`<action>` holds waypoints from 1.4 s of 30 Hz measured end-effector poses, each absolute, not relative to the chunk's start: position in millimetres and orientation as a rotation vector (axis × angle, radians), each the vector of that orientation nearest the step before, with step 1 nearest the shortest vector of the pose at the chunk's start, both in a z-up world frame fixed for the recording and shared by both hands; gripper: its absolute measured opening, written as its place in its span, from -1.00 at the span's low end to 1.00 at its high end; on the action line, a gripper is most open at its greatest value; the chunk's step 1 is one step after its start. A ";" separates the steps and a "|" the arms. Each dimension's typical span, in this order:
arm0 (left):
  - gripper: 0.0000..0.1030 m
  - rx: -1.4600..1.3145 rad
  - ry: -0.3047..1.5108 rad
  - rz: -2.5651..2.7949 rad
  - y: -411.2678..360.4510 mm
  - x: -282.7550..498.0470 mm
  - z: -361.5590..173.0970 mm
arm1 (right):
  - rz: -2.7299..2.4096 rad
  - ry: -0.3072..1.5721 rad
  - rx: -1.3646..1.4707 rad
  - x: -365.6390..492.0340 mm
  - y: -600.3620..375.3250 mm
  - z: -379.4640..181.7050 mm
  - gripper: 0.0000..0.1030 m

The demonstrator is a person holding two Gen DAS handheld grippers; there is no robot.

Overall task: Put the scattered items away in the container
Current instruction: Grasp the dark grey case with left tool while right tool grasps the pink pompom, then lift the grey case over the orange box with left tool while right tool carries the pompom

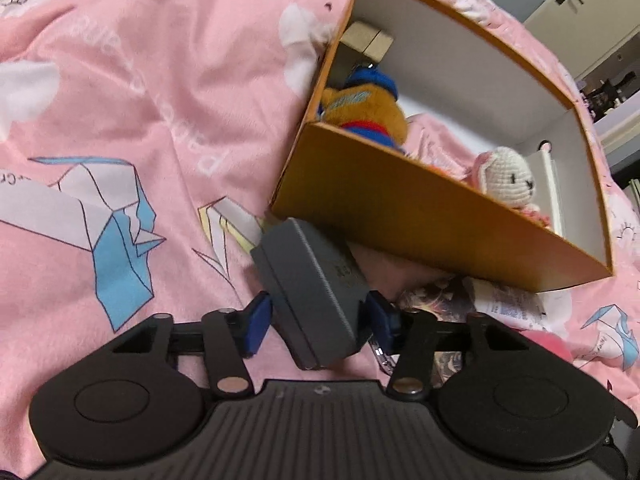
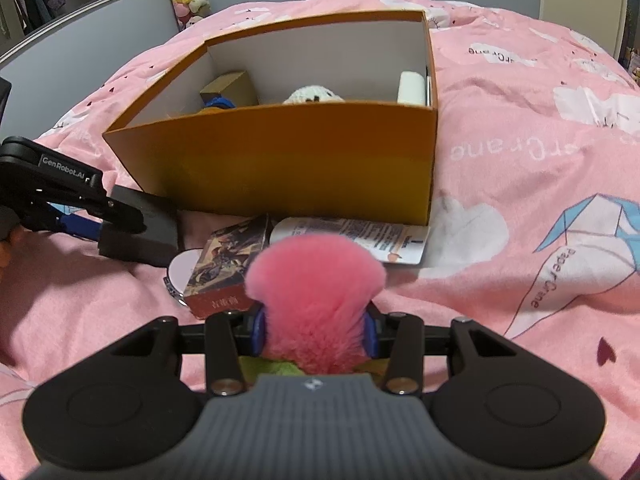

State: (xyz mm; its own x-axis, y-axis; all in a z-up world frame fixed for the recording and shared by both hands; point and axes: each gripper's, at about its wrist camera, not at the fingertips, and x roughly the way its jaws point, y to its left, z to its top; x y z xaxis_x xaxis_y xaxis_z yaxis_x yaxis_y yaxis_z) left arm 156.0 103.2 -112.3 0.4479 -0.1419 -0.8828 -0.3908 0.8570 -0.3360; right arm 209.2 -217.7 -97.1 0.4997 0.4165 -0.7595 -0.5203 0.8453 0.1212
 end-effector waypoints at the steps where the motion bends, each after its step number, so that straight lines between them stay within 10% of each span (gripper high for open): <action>1: 0.07 -0.540 1.096 0.162 102.0 155.5 -109.9 | 0.573 0.875 -0.132 208.9 -217.1 -94.2 -0.09; 42: -0.14 -0.326 0.869 0.002 64.1 134.1 -44.6 | 0.702 0.727 -0.098 214.7 -210.0 -37.3 -0.16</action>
State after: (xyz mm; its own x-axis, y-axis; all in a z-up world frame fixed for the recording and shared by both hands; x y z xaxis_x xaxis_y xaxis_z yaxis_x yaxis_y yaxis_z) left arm 134.1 64.1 -44.6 0.6491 -0.1302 -0.7495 -0.1332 0.9506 -0.2805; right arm 214.7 -210.0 -37.3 0.5322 0.5545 -0.6397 -0.6200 0.7698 0.1515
